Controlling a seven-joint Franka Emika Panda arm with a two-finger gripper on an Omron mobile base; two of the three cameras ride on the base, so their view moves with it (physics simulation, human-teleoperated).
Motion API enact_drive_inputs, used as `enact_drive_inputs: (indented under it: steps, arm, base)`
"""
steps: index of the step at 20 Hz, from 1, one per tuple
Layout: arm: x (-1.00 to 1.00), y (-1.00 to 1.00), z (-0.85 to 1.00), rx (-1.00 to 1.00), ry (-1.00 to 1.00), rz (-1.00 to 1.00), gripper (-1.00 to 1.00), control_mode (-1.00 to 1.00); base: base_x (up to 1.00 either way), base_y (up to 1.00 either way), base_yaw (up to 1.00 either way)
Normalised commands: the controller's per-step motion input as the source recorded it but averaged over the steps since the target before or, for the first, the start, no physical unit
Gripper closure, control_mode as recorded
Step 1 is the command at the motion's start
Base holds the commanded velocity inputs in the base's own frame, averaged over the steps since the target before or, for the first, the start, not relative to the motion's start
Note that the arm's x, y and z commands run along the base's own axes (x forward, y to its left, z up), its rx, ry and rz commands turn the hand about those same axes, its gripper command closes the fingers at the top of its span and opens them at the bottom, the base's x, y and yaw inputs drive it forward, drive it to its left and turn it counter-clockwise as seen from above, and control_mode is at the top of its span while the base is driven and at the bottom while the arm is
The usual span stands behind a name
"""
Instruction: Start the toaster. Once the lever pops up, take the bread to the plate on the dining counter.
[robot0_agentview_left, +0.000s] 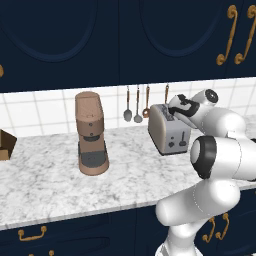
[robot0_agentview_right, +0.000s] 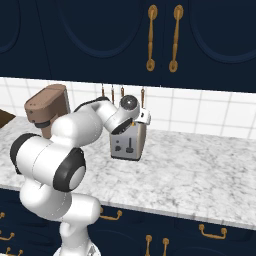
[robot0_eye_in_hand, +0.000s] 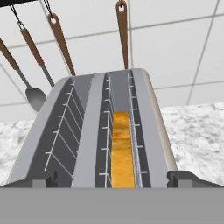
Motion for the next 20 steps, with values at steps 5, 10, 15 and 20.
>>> enact_drive_inputs:
  steps: [5, 10, 15, 20]
  arm:
    - [0.00, 0.00, 0.00, 0.00, 0.00, 0.00, -1.00, -1.00]
    - [0.00, 0.00, 0.00, 0.00, 0.00, 0.00, -1.00, -1.00]
    - [0.00, 0.00, 0.00, 0.00, 0.00, 0.00, -1.00, -1.00]
    - [0.00, 0.00, 0.00, 0.00, 0.00, 0.00, -1.00, -1.00]
  base:
    - [0.00, 0.00, 0.00]
    - [0.00, 0.00, 0.00]
    - [0.00, 0.00, 0.00]
    - [0.00, 0.00, 0.00]
